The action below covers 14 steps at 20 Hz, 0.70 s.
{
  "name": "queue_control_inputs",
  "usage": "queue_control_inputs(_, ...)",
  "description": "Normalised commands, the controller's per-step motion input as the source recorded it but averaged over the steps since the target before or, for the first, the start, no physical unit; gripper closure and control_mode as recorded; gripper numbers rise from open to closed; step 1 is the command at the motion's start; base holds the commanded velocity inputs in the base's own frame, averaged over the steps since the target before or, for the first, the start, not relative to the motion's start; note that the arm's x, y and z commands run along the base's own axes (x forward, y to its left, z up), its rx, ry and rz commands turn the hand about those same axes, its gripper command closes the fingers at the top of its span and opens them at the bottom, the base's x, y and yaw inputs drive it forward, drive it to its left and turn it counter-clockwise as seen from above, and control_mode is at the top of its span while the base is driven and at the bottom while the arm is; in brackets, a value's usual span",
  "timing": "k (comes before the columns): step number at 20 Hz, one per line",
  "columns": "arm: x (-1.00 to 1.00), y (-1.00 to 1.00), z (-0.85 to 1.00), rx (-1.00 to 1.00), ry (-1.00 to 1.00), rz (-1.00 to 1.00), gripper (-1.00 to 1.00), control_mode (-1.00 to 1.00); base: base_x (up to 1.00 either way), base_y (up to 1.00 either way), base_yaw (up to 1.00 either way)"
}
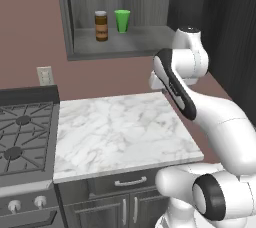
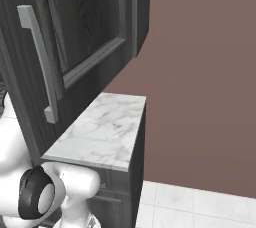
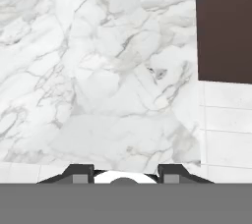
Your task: Take the cinnamon bottle from the cabinet and place it on the dining table, next to the plate with the cupcake. Then take the chocolate from the dining counter and place it on the cupcake plate.
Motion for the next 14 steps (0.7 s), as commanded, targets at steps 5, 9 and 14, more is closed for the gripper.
queue_control_inputs(5,-0.11,0.01,-0.01,0.00,-0.01,0.01,-1.00,-1.00,0.00,0.00,0.00)
queue_control_inputs(9,-0.30,0.30,0.03,0.00,-0.29,0.13,-1.00,-1.00,0.00,0.00,0.00)
queue_control_inputs(14,-0.19,0.55,0.18,-0.04,-0.35,0.21,-1.00,-1.00,0.00,0.00,0.00)
